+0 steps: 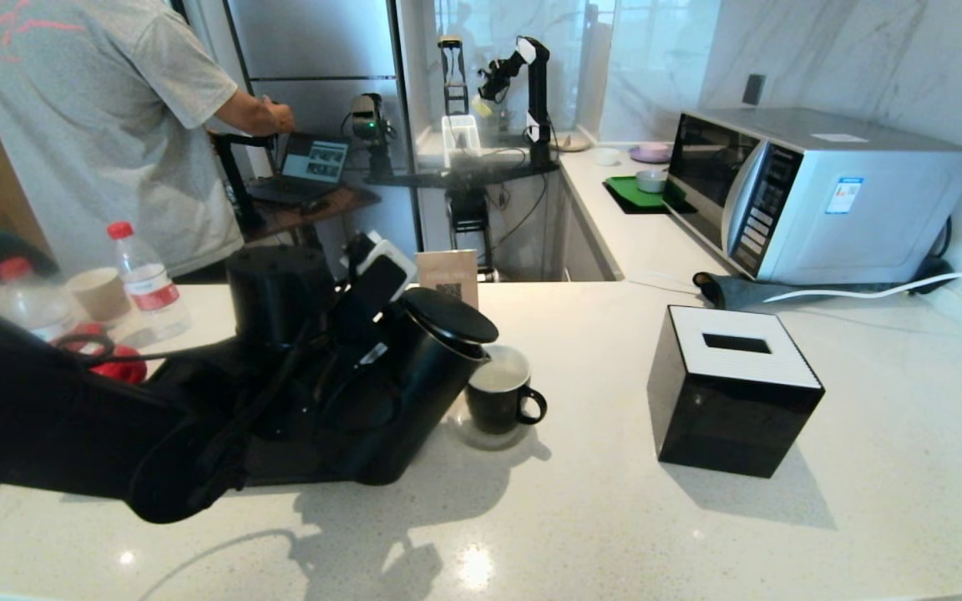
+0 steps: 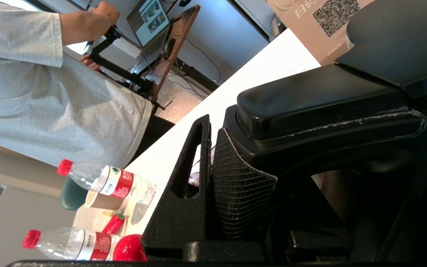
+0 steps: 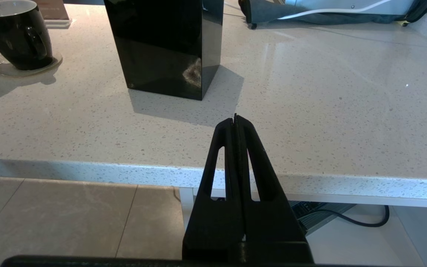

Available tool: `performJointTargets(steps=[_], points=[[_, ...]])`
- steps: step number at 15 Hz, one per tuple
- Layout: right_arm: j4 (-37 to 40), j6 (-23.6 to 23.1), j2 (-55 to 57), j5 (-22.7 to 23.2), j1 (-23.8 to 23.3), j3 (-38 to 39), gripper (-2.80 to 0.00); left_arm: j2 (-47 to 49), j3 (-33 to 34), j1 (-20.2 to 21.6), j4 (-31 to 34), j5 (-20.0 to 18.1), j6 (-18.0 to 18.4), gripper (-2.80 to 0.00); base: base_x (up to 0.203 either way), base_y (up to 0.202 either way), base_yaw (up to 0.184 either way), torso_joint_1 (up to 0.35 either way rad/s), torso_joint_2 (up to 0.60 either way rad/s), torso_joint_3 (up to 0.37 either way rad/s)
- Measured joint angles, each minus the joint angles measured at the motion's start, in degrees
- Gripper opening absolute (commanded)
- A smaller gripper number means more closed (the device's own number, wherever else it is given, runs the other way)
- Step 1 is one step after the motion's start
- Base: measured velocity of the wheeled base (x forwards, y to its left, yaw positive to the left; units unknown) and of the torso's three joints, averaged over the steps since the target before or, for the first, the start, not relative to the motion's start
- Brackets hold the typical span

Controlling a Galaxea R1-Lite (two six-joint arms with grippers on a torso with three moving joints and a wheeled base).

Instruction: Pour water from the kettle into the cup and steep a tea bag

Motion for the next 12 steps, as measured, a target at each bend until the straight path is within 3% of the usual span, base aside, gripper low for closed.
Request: performJointTargets(steps=[12], points=[[0.0,0.0,0.0,0.0,0.0,0.0,-2.80,-0.1,0.2,-0.1,-0.5,-0.3,-2.2,-2.80,0.000,0.000,0.000,0.000,0.00,0.000]])
